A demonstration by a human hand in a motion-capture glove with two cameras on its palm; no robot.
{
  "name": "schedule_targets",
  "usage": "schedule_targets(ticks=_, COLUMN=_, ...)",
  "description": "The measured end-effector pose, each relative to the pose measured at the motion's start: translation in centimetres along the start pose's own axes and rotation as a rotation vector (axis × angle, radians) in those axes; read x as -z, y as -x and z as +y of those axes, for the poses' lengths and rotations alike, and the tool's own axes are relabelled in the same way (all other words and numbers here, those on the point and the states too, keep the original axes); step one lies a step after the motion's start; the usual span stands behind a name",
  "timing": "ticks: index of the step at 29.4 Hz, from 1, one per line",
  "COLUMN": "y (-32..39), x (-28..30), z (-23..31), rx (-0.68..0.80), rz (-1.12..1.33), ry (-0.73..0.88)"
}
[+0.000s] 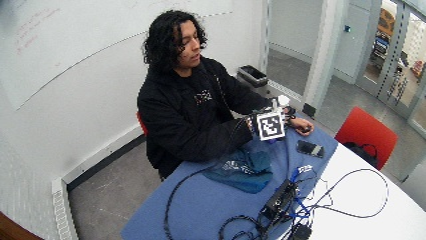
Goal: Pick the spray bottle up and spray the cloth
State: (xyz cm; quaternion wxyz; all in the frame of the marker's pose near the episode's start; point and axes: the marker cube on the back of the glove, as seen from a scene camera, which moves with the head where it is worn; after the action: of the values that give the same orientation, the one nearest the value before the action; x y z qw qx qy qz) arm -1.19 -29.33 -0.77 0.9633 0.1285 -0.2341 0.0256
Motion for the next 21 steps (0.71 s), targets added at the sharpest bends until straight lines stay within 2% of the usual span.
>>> schedule_targets(ticks=8, y=-0.7, x=5.7, z=5.0, rx=-0.164, rz=0.45, ry=0.268)
schedule_targets(ticks=14, y=-0.5, x=8.9, z=7.6, rx=-0.23, rz=0.552, ry=0.374)
schedule_targets(ticks=21, y=-0.3, x=10.2, z=8.9, rx=-0.234, rz=0.528, ry=0.426)
